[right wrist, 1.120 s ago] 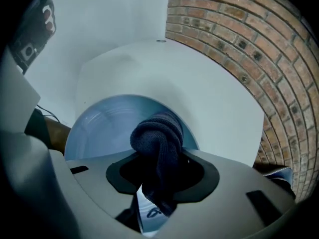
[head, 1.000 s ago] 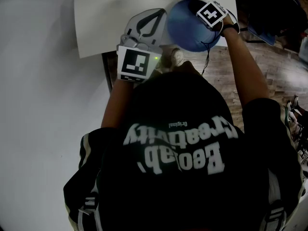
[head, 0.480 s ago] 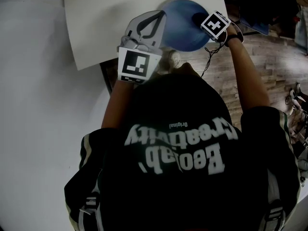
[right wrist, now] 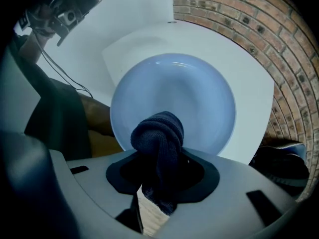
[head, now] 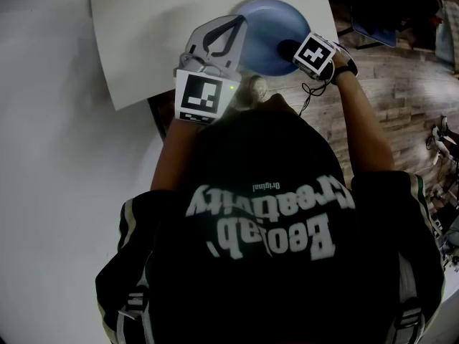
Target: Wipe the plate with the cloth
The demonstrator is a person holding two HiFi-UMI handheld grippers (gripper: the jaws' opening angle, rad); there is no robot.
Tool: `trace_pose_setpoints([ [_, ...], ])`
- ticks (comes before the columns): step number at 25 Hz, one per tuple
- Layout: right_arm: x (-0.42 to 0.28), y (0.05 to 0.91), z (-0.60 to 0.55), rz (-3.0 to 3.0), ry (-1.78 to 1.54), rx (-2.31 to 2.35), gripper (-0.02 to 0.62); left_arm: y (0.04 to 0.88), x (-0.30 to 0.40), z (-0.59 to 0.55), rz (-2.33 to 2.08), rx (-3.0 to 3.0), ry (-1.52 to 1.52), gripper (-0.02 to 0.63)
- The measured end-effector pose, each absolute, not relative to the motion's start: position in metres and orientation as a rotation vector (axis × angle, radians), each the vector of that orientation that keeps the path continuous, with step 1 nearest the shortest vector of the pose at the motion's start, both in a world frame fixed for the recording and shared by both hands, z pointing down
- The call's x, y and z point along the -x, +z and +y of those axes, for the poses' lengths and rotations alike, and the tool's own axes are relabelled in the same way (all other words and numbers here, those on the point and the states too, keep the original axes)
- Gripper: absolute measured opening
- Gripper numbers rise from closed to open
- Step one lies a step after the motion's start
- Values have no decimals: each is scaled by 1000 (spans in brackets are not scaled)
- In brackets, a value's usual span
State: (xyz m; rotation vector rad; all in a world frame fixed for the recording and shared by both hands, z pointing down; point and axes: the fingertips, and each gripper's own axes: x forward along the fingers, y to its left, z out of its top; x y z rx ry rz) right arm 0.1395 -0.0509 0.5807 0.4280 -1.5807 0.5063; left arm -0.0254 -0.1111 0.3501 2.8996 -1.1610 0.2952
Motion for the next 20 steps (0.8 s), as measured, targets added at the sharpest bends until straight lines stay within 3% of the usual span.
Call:
trace_pose_setpoints([
  [20, -38, 589, -33, -1723, 471, -203, 143, 352, 51, -103, -1256, -2843, 332, 2],
])
